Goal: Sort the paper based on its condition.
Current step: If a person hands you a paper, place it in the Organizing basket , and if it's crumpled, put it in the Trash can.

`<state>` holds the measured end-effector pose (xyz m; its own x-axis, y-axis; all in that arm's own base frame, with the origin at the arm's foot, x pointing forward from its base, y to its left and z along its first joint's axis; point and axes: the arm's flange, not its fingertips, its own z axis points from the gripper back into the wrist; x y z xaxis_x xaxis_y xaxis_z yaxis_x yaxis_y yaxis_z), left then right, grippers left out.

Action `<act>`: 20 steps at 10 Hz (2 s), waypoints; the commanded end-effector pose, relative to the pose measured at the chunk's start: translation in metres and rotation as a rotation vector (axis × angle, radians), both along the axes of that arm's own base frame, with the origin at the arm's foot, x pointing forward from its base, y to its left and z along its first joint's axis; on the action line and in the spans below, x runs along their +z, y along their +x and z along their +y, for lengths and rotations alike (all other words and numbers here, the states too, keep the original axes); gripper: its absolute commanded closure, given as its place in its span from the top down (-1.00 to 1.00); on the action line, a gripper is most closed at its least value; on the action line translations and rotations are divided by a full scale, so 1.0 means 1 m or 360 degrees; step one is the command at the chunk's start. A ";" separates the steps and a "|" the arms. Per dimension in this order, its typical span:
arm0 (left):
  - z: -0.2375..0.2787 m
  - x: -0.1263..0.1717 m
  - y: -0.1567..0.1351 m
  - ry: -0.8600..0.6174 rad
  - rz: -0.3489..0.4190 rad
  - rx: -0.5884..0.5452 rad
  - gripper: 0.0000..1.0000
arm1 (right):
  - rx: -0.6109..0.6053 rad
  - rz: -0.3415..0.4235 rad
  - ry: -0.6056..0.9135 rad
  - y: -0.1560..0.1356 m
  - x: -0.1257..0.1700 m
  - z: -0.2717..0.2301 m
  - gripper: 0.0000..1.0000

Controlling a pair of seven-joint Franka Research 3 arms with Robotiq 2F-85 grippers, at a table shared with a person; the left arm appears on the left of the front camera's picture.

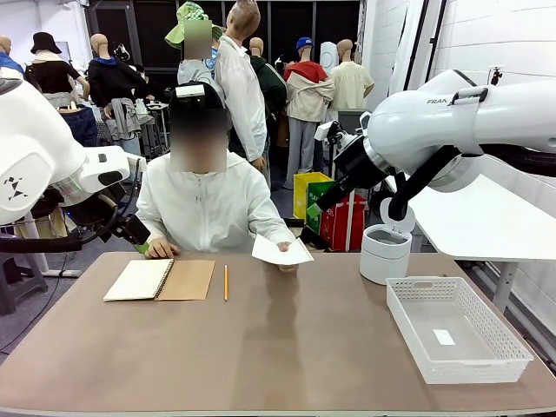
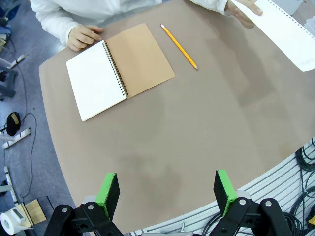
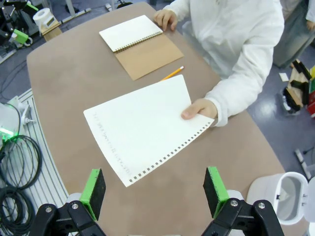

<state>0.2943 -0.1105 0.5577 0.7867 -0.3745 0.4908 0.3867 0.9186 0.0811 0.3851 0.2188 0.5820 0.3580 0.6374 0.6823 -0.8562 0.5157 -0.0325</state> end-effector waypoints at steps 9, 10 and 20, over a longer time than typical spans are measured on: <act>0.000 0.000 0.000 -0.0002 0.0000 -0.0002 1.00 | -0.0694 0.1014 0.0397 0.017 -0.052 -0.049 1.00; 0.000 0.000 0.000 -0.0002 0.0000 -0.0002 1.00 | -0.0685 0.1066 0.0415 0.018 -0.062 -0.051 1.00; 0.000 0.000 0.000 -0.0002 0.0000 -0.0002 1.00 | -0.0946 0.1672 0.0649 0.048 -0.094 -0.068 1.00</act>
<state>0.2943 -0.1105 0.5577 0.7866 -0.3745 0.4910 0.3866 0.9186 0.0812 0.4229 0.1498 0.4870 0.9926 0.0565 0.1079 -0.1163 0.7028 0.7019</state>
